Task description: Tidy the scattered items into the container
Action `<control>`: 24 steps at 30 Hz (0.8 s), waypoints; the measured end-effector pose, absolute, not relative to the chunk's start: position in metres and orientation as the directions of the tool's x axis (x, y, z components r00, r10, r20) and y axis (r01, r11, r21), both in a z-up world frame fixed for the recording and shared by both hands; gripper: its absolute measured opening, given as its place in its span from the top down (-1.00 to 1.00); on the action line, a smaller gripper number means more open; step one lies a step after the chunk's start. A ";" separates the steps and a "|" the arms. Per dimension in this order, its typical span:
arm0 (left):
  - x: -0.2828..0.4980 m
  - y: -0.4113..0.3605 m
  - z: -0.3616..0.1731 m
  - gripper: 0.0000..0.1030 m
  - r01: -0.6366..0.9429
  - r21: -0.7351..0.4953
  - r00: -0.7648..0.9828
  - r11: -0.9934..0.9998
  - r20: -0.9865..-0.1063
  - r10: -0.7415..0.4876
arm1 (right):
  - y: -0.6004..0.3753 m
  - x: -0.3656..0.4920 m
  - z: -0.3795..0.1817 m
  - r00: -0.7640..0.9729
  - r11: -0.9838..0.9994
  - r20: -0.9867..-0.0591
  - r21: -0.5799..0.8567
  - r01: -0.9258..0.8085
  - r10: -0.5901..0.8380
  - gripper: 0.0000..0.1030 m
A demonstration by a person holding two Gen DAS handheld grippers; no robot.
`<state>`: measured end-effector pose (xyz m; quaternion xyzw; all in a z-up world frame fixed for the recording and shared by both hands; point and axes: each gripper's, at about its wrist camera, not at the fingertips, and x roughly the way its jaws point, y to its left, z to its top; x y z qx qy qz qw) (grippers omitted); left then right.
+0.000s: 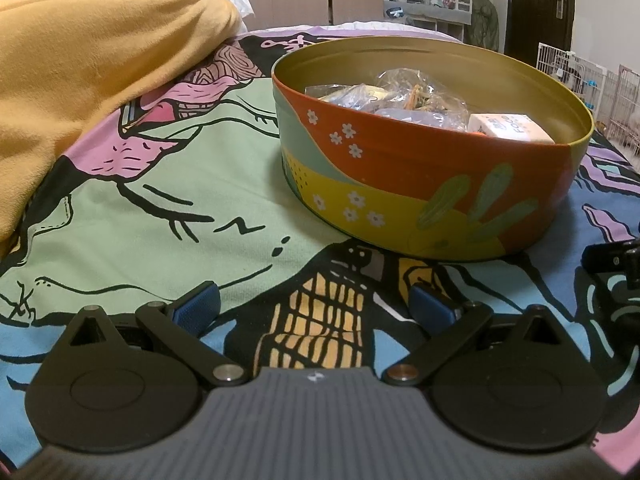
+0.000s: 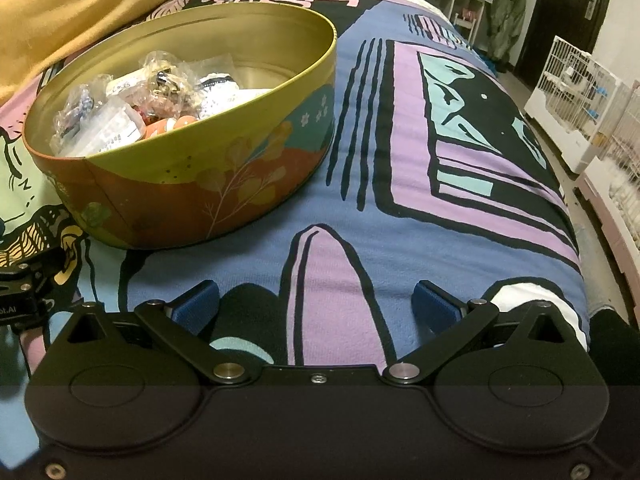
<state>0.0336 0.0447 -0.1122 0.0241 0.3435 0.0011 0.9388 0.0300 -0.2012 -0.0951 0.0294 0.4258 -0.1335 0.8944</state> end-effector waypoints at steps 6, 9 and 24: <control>0.033 0.044 -0.113 -0.99 0.013 0.049 0.769 0.999 -0.639 0.022 | -0.199 0.022 -0.098 0.641 0.962 -0.734 -0.066 0.265 -0.227 -1.00; 0.032 0.044 -0.113 -0.99 0.012 0.050 0.769 0.999 -0.639 0.023 | -0.199 0.023 -0.098 0.640 0.962 -0.735 -0.063 0.266 -0.225 -1.00; 0.034 0.045 -0.113 -0.99 0.008 0.043 0.765 0.999 -0.643 0.021 | -0.199 0.023 -0.098 0.639 0.962 -0.735 -0.064 0.266 -0.226 -1.00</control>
